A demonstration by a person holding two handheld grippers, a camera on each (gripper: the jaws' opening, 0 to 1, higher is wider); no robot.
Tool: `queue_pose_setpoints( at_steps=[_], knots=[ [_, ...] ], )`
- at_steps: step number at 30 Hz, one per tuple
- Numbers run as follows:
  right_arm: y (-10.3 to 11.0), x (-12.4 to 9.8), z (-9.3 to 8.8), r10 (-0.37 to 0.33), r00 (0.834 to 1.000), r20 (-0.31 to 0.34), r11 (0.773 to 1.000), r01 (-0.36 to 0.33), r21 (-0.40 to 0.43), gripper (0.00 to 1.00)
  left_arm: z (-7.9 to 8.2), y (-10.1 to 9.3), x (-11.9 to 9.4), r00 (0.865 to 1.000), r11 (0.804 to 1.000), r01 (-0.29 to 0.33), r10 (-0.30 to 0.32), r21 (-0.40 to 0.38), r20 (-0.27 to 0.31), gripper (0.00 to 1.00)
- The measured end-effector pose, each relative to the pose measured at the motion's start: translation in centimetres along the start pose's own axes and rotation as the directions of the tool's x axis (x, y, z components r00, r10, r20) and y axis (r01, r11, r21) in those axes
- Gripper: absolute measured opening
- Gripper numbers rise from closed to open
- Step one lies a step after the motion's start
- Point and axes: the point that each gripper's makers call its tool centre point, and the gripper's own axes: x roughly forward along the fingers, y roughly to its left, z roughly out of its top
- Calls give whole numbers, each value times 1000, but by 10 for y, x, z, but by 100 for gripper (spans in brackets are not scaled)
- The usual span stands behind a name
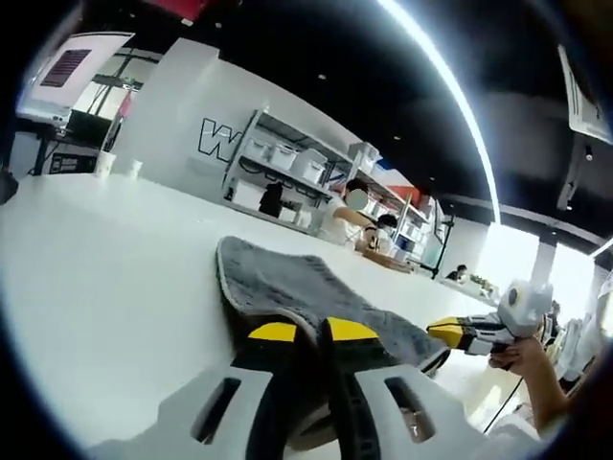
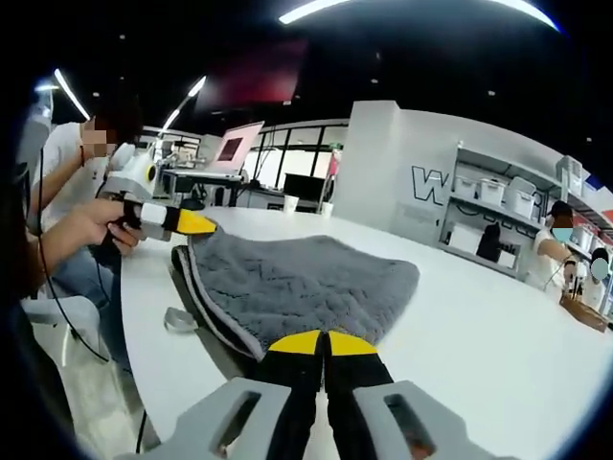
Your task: Open the folded towel by lifting each exposed corner and separating the folded layers until the towel lies flat within the target outline without major curled edges
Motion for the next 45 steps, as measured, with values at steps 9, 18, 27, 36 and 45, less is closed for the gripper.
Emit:
queue_pose_setpoints(
  at_steps=[9,18,27,36,45],
  knots=[
    [0,-1,0,2,1000,0,1000,-2,2,0,3,-10,10,1000,994,1,1,113,-18,2],
    [-1,-2,0,-3,1000,-6,1000,3,-7,0,-2,-25,17,996,981,35,-18,193,-91,1],
    [0,-2,2,0,1000,-6,1000,0,-7,0,-12,-34,21,981,964,59,-8,258,-193,1],
    [0,-3,3,2,1000,-3,1000,-2,-6,0,-13,-48,28,977,949,84,-19,303,-212,0],
    [-5,-2,10,-1,1000,18,1000,1,6,0,-25,-59,32,969,927,126,-39,353,-244,1]
  ],
)
